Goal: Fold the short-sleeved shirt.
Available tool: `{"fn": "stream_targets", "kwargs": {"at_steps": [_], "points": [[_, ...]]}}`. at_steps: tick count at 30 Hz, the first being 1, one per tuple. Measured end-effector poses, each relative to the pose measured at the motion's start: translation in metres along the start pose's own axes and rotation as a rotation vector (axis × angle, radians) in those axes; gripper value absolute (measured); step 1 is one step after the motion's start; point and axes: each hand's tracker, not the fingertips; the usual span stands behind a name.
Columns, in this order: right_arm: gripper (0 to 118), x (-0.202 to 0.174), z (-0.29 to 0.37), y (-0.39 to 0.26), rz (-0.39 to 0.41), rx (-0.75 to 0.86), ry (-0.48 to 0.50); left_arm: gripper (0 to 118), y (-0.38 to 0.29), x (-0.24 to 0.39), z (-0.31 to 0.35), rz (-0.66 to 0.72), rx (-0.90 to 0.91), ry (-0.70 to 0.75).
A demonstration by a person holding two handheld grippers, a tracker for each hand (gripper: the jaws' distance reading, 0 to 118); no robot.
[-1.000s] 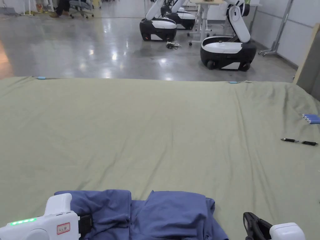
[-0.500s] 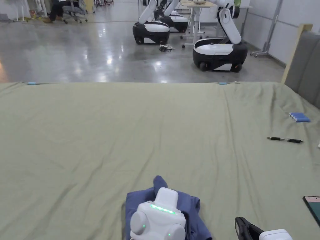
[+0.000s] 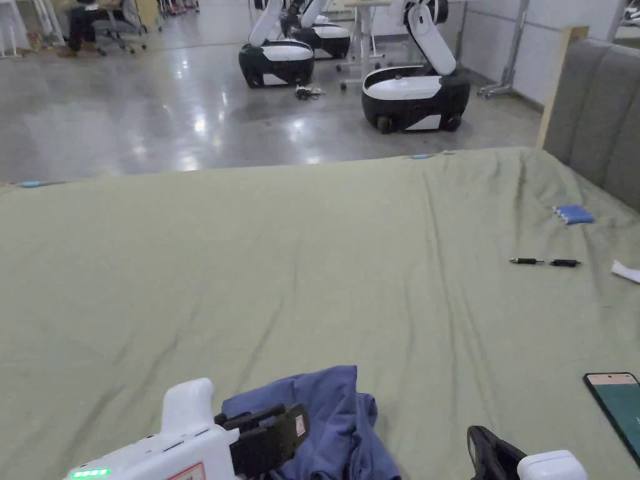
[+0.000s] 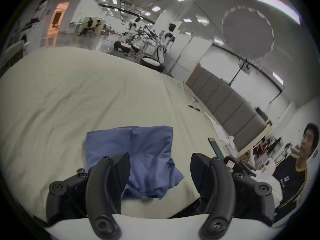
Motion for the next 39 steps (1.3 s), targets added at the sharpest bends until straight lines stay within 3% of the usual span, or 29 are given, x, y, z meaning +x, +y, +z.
{"fn": "stream_targets", "kwargs": {"at_steps": [2, 3, 7, 9, 13, 17, 19, 22, 23, 24, 26, 27, 29, 30, 32, 33, 35, 39], "points": [[3, 0.002, -0.004, -0.003, 0.004, -0.024, 0.0, 12, 0.002, -0.017, -0.013, 0.048, -0.033, 0.005], [3, 0.003, -0.006, -0.004, 0.004, -0.036, -0.001, 9, 0.001, -0.017, -0.024, 0.052, -0.043, -0.002], [3, 0.006, -0.006, 0.0, -0.015, -0.044, -0.006, 9, -0.023, 0.009, -0.098, 0.033, -0.255, 0.021], [3, 0.007, -0.005, 0.002, -0.016, -0.05, -0.015, 9, -0.036, 0.025, -0.127, 0.044, -0.274, -0.063], [3, 0.012, -0.005, 0.004, -0.016, -0.084, -0.024, 9, -0.053, 0.038, -0.164, 0.04, -0.307, -0.051], [3, 0.008, -0.015, 0.01, -0.013, -0.113, 0.031, 9, -0.046, 0.034, -0.11, -0.009, -0.249, -0.095], [3, -0.003, -0.034, 0.014, -0.03, -0.181, 0.145, 9, -0.046, 0.028, -0.07, -0.073, -0.189, -0.077], [3, -0.034, -0.067, 0.015, -0.049, -0.216, 0.282, 9, -0.045, 0.007, -0.02, -0.046, -0.128, -0.045], [3, -0.043, -0.081, 0.014, -0.088, -0.232, 0.342, 9, -0.044, -0.003, -0.009, -0.036, -0.115, -0.028], [3, -0.05, -0.095, 0.013, -0.151, -0.271, 0.397, 18, -0.043, -0.012, 0.002, -0.029, -0.086, 0.0], [3, -0.062, -0.12, 0.007, -0.208, -0.332, 0.431, 69, -0.039, -0.036, 0.018, 0.011, -0.056, 0.001], [3, -0.065, -0.129, 0.004, -0.181, -0.356, 0.411, 79, -0.038, -0.047, 0.025, 0.055, -0.026, 0.005], [3, -0.072, -0.143, -0.003, -0.042, -0.416, 0.223, 78, -0.038, -0.076, 0.034, 0.164, 0.045, -0.001], [3, -0.07, -0.149, -0.007, -0.025, -0.465, 0.194, 78, -0.036, -0.093, 0.03, 0.226, 0.046, -0.026], [3, -0.06, -0.15, -0.012, -0.177, -0.435, 0.246, 78, -0.037, -0.118, 0.019, 0.352, 0.032, -0.078], [3, -0.06, -0.15, -0.01, -0.185, -0.45, 0.242, 78, -0.037, -0.125, 0.009, 0.395, 0.018, -0.107], [3, -0.066, -0.15, -0.006, -0.123, -0.445, 0.229, 78, -0.035, -0.132, -0.023, 0.471, -0.027, -0.197], [3, -0.063, -0.142, -0.006, -0.134, -0.425, 0.229, 76, -0.041, -0.105, -0.093, 0.469, -0.184, -0.374]]}}
